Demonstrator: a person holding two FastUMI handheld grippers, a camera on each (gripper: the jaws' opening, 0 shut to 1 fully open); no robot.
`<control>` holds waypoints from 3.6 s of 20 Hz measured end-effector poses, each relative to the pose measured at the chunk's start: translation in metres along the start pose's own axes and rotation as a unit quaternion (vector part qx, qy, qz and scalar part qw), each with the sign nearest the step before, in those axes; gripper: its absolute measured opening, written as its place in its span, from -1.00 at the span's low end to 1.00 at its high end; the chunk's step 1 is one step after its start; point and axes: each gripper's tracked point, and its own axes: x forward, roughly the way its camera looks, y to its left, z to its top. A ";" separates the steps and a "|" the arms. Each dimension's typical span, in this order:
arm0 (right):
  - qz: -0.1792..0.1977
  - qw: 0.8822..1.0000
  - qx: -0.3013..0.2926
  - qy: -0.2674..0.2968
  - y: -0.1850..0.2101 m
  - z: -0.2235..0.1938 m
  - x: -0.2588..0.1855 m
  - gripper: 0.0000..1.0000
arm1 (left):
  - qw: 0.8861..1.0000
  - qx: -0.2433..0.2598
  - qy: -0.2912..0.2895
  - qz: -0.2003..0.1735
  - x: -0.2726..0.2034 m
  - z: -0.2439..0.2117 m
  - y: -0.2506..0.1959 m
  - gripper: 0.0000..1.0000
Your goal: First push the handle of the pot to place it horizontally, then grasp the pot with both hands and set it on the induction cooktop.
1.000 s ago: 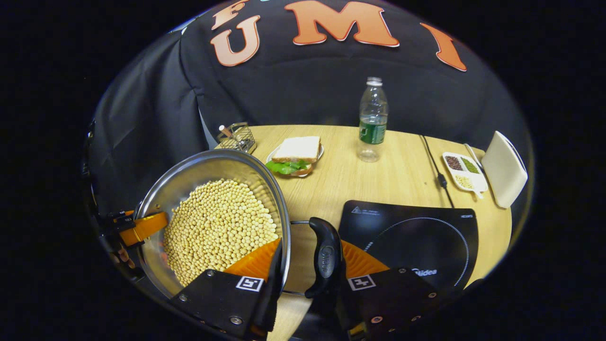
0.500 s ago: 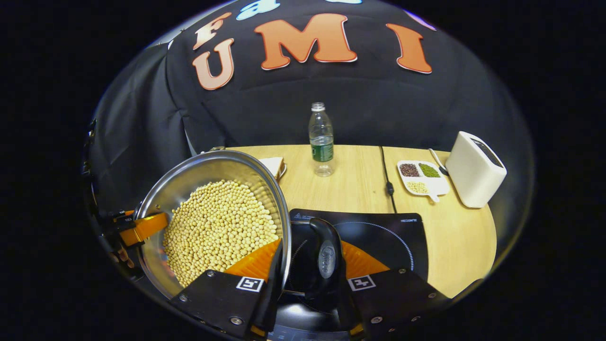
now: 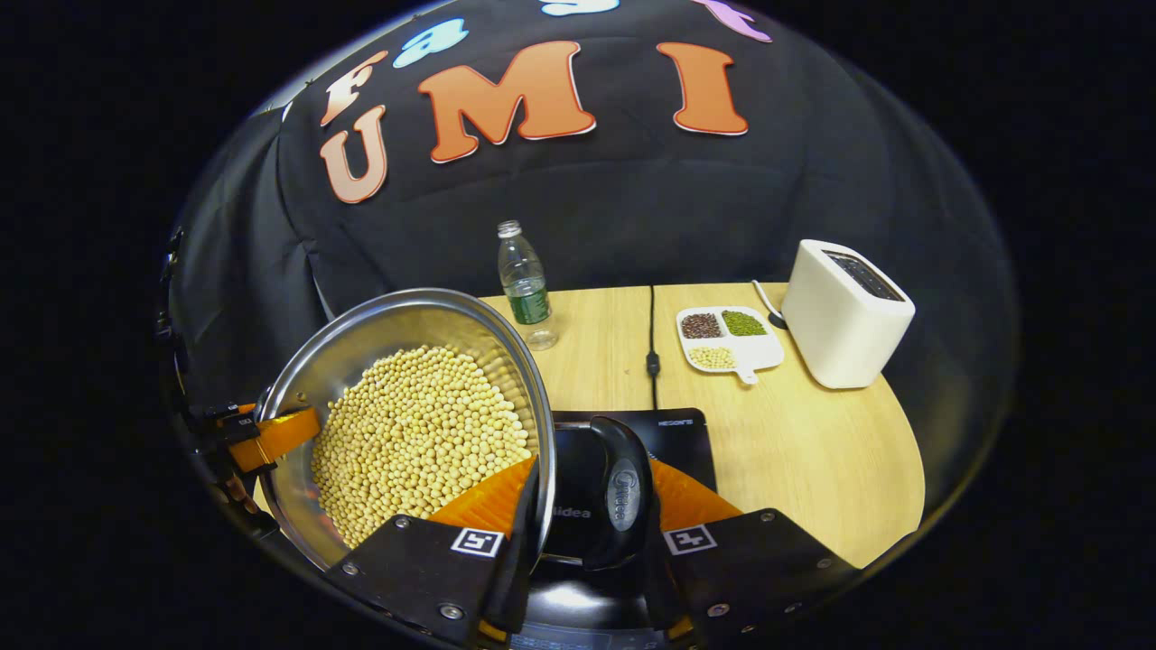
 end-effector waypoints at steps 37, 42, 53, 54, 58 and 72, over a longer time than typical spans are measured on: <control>-0.094 0.986 -0.024 -0.138 -0.106 0.061 -0.014 0.48 | 0.996 0.028 -0.084 0.013 0.108 0.104 0.001 0.63; -0.083 0.957 -0.048 -0.273 -0.090 0.135 -0.103 0.66 | 0.980 0.013 -0.197 0.026 0.024 0.174 0.023 0.65; -0.007 0.894 -0.110 -0.434 -0.023 0.206 -0.290 0.94 | 0.916 -0.038 -0.400 0.015 -0.213 0.299 0.062 0.66; -0.001 0.890 -0.111 -0.443 -0.019 0.211 -0.303 0.94 | 0.912 -0.037 -0.407 0.027 -0.231 0.302 0.073 0.65; 0.014 0.870 -0.122 -0.478 0.000 0.222 -0.350 0.94 | 0.910 -0.056 -0.406 0.068 -0.273 0.297 0.106 0.65; 0.042 0.845 -0.128 -0.518 0.035 0.214 -0.433 0.89 | 0.894 -0.066 -0.430 0.106 -0.357 0.299 0.143 0.60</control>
